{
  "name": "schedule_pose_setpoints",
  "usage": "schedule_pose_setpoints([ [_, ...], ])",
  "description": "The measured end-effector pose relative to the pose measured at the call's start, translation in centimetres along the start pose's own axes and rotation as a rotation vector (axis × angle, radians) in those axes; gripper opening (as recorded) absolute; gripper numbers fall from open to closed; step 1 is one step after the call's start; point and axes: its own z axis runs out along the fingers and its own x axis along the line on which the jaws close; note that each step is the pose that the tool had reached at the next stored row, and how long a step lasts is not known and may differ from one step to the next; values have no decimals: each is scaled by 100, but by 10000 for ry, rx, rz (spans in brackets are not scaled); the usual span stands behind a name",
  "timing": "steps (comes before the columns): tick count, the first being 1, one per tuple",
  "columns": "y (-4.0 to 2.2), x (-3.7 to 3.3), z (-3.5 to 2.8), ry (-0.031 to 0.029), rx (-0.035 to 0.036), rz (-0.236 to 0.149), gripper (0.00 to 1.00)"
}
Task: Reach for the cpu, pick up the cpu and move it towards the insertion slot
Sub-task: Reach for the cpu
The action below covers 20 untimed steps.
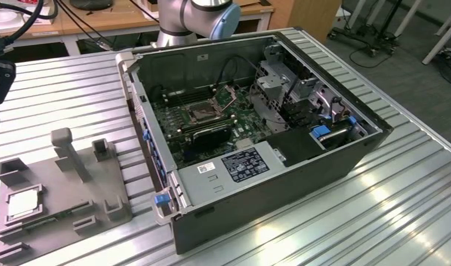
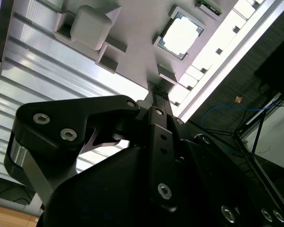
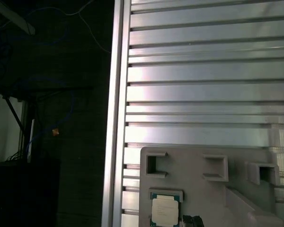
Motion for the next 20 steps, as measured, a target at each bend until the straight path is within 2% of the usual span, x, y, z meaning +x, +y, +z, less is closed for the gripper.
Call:
schedule_pose_setpoints([
  [20,-5,78,2,0,0,1,11],
])
